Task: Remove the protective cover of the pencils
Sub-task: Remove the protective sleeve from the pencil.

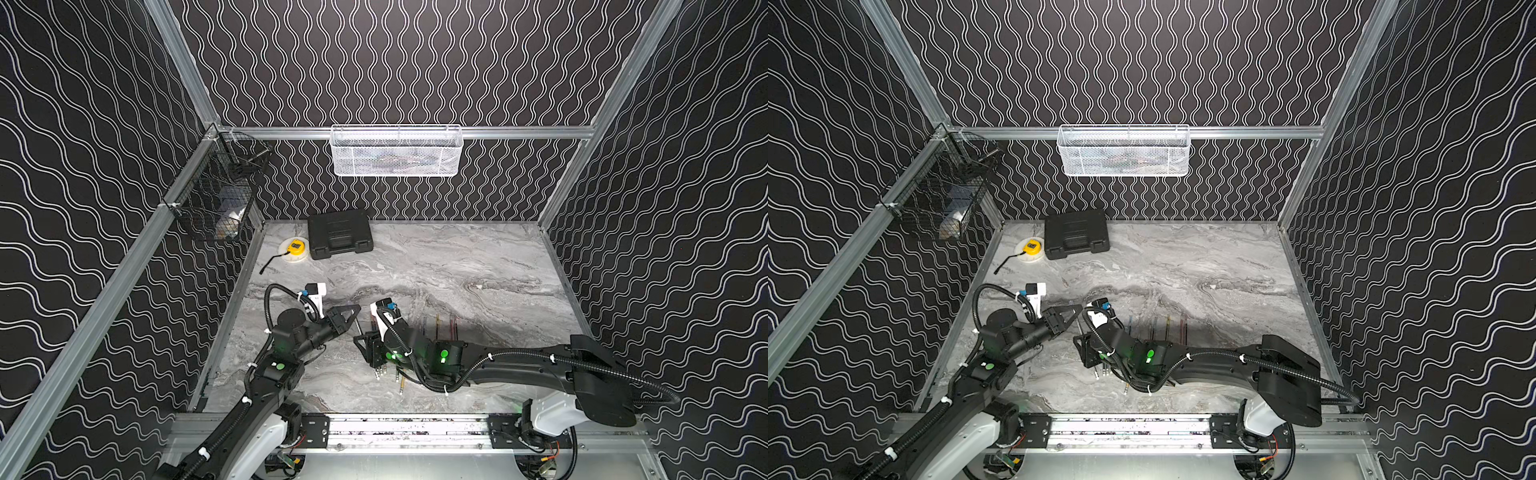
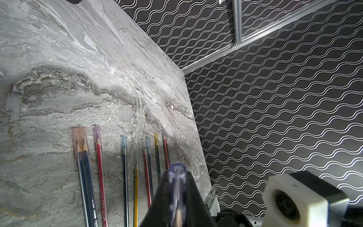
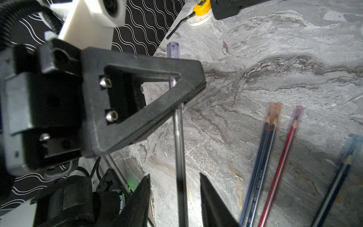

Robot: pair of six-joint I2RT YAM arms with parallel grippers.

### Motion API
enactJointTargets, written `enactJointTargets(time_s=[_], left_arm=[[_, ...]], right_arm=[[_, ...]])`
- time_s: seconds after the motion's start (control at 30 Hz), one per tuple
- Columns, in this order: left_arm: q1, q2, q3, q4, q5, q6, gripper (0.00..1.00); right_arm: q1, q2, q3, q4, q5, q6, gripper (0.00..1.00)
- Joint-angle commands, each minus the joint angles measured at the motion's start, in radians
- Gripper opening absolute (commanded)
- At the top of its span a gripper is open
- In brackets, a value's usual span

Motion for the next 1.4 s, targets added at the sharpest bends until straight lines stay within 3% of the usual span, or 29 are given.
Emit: enactJointTargets(time_s=[0.0, 0.23, 0.47, 1.1, 1.37], left_arm=[[0.000, 0.005, 0.004, 0.027, 0.017, -0.015, 0.03], [0.001, 0.026, 0.019, 0.037, 0.025, -0.018, 0.02], [0.000, 0.070, 0.014, 0.086, 0.044, -0.027, 0.00], [0.001, 0.138, 0.076, 0.019, -0.035, 0.049, 0.00], [0.008, 0.139, 0.145, -0.169, -0.206, 0.177, 0.00]], right_arm=[[-0.004, 0.007, 0.006, 0.006, 0.007, -0.013, 0.36], [-0.006, 0.024, 0.001, 0.032, -0.008, -0.040, 0.27], [-0.008, 0.016, -0.007, 0.041, -0.006, -0.045, 0.00], [-0.006, -0.072, -0.133, 0.160, -0.067, -0.036, 0.00], [0.000, -0.072, -0.172, 0.124, -0.058, 0.077, 0.00]])
